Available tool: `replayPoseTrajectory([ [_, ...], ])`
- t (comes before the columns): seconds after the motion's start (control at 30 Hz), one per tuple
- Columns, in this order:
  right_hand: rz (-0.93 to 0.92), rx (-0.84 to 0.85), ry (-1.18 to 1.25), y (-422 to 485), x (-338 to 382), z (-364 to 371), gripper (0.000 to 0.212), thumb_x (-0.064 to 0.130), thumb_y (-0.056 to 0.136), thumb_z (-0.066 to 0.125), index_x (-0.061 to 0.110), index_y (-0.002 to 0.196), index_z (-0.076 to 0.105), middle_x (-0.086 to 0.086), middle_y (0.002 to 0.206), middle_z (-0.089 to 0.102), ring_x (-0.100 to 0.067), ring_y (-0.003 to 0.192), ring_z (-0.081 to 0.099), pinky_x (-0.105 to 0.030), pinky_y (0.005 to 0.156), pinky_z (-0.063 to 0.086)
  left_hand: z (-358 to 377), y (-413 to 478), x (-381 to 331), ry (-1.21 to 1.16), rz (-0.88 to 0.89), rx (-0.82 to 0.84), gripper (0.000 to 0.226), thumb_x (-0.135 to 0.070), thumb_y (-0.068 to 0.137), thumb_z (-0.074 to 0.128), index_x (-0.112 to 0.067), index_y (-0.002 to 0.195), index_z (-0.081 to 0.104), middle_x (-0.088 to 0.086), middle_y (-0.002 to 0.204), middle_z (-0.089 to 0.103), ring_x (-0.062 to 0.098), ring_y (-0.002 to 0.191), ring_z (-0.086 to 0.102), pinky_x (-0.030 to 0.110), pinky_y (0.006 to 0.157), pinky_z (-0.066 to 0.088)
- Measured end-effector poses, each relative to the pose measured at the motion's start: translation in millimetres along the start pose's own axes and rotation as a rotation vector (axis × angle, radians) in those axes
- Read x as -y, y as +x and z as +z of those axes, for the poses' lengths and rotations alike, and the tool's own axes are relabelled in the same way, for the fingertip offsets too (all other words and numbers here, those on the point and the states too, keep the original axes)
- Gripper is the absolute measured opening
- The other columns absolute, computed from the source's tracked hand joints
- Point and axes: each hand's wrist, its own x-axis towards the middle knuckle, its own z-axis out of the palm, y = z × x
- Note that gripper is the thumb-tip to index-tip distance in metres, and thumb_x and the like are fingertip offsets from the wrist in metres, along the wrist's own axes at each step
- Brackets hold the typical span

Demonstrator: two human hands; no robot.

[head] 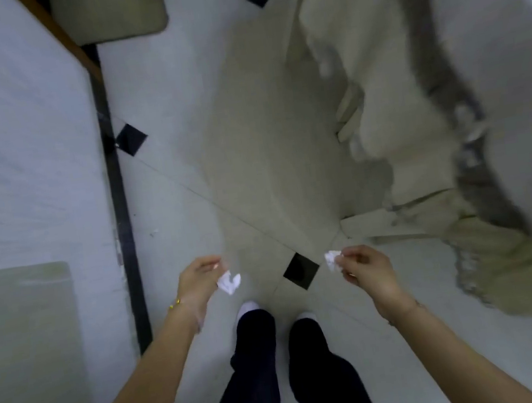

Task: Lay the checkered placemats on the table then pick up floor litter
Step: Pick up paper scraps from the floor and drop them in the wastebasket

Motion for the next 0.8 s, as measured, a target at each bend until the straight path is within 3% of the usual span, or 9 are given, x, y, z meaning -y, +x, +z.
replayPoseTrajectory([
  [0.1,-0.042,0.022,0.033,-73,56,-11,0.023,0.003,0.098,0.07,0.013,0.08,0.061,-0.002,0.076,0.061,-0.012,0.069,0.054,-0.008,0.054,0.053,-29,-94,-36,-0.154,-0.056,0.031,0.014,0.002,0.086,0.058,-0.009,0.094,0.061,0.01,0.086,0.061,0.014,0.07,0.062,0.02,0.065,0.053],
  [0.23,-0.154,0.066,0.019,-133,102,-13,0.022,0.005,0.099,0.068,0.014,0.079,0.066,-0.004,0.075,0.061,-0.013,0.068,0.052,-0.019,0.064,0.047,-60,-182,-75,-0.23,0.027,0.043,0.016,0.003,0.088,0.054,-0.005,0.091,0.067,0.006,0.072,0.065,0.009,0.061,0.064,0.014,0.056,0.053],
  [0.3,-0.186,0.08,0.05,-151,116,-12,0.006,0.006,0.1,0.067,0.008,0.095,0.069,-0.006,0.083,0.066,-0.012,0.07,0.056,-0.018,0.067,0.05,-73,-210,-88,-0.269,0.064,0.004,0.016,0.002,0.089,0.052,-0.004,0.103,0.059,0.007,0.08,0.061,0.012,0.069,0.059,0.011,0.055,0.052],
  [0.4,-0.217,0.136,0.013,-173,120,-5,0.02,0.007,0.099,0.069,-0.004,0.115,0.07,-0.019,0.107,0.073,-0.02,0.083,0.064,-0.024,0.072,0.052,-95,-244,-92,-0.369,0.124,-0.073,0.012,0.003,0.089,0.052,-0.005,0.095,0.059,0.008,0.083,0.06,0.012,0.069,0.061,0.011,0.054,0.052],
  [0.5,-0.255,0.245,-0.074,-194,121,1,0.019,0.005,0.097,0.071,-0.006,0.112,0.073,-0.034,0.108,0.076,-0.026,0.094,0.063,-0.028,0.074,0.052,-113,-277,-84,-0.498,0.162,-0.187,0.014,0.003,0.089,0.052,-0.008,0.087,0.06,0.009,0.085,0.059,0.017,0.076,0.058,0.013,0.055,0.054],
  [0.57,-0.261,0.328,-0.158,-205,123,4,0.006,0.006,0.096,0.073,0.002,0.098,0.077,-0.025,0.095,0.079,-0.024,0.088,0.067,-0.025,0.073,0.054,-119,-302,-69,-0.603,0.177,-0.289,0.012,0.003,0.09,0.05,-0.006,0.09,0.058,0.011,0.085,0.057,0.019,0.078,0.056,0.013,0.054,0.054],
  [0.63,-0.291,0.414,-0.24,-213,128,8,0.011,0.002,0.097,0.071,0.005,0.086,0.075,-0.005,0.078,0.08,-0.016,0.073,0.066,-0.012,0.059,0.056,-121,-332,-50,-0.718,0.197,-0.401,0.011,0.002,0.091,0.05,-0.005,0.088,0.058,0.011,0.082,0.056,0.02,0.075,0.055,0.015,0.054,0.054],
  [0.7,-0.327,0.509,-0.339,-220,131,14,0.012,-0.001,0.097,0.069,0.0,0.086,0.072,-0.007,0.082,0.077,-0.013,0.072,0.063,-0.005,0.05,0.052,-116,-363,-21,-0.854,0.198,-0.545,0.011,0.001,0.091,0.05,-0.004,0.087,0.059,0.011,0.08,0.057,0.021,0.074,0.056,0.014,0.052,0.054],
  [0.8,-0.353,0.669,-0.509,-237,128,28,0.013,-0.002,0.098,0.067,-0.004,0.085,0.069,-0.011,0.09,0.074,-0.012,0.072,0.067,-0.002,0.05,0.051,-100,-406,39,-1.062,0.155,-0.768,0.009,0.002,0.089,0.051,-0.002,0.088,0.059,0.015,0.083,0.059,0.024,0.073,0.056,0.016,0.05,0.054],
])
